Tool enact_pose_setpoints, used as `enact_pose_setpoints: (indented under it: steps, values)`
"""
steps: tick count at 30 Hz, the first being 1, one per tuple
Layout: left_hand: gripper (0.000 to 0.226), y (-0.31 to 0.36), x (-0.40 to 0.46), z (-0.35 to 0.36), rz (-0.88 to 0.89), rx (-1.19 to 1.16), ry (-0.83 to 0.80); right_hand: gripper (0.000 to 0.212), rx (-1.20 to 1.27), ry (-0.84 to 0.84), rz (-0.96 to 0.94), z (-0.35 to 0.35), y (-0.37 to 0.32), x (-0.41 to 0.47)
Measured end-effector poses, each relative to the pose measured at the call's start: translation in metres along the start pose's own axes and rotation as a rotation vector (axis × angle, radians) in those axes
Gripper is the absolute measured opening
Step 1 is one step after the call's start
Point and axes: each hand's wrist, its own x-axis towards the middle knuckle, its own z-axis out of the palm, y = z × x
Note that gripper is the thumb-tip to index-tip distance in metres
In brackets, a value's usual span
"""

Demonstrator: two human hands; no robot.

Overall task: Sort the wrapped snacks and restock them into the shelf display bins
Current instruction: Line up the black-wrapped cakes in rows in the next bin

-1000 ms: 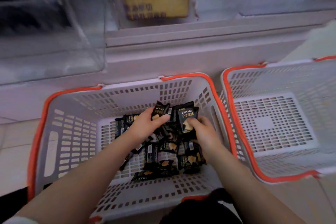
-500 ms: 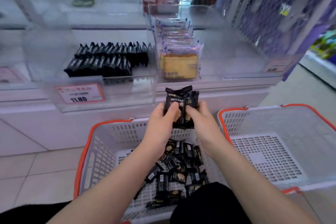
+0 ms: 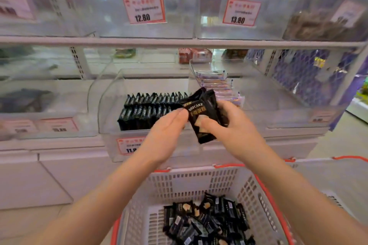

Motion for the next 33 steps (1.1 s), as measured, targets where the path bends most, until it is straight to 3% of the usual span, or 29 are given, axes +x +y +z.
enact_pose_setpoints:
  steps: [3,5,7,10,15,21,25,29,33]
  values:
    - [0.022,-0.011,0.03,-0.033,0.092,0.484,-0.021,0.015,-0.01,0.072,0.1,0.001,-0.007,0.019]
    - [0.026,-0.022,0.054,-0.05,0.115,0.808,-0.099,0.021,0.008,0.077,0.196,0.005,-0.011,0.03]
    - [0.03,-0.031,0.075,-0.061,0.13,1.106,-0.304,0.026,0.053,0.065,0.3,0.01,-0.016,0.039]
    - [0.037,-0.043,0.1,-0.069,0.171,1.306,-0.61,0.027,-0.035,0.09,0.331,0.016,-0.019,0.051]
    - [0.049,-0.063,0.121,-0.069,0.259,1.493,-0.846,0.034,-0.463,0.128,0.243,0.034,-0.021,0.068]
    - [0.04,-0.063,0.128,-0.07,0.332,1.539,-0.803,0.04,-0.966,-0.032,0.196,0.081,-0.006,0.098]
    - [0.042,-0.065,0.128,-0.074,0.268,1.471,-0.782,0.043,-1.051,-0.11,0.373,0.098,0.015,0.121]
    - [0.042,-0.067,0.133,-0.083,0.199,1.376,-0.74,0.032,-1.093,-0.207,0.39,0.103,0.036,0.137]
    - [0.038,-0.071,0.133,-0.085,0.144,1.292,-0.71,0.036,-1.092,-0.457,0.386,0.105,0.039,0.145]
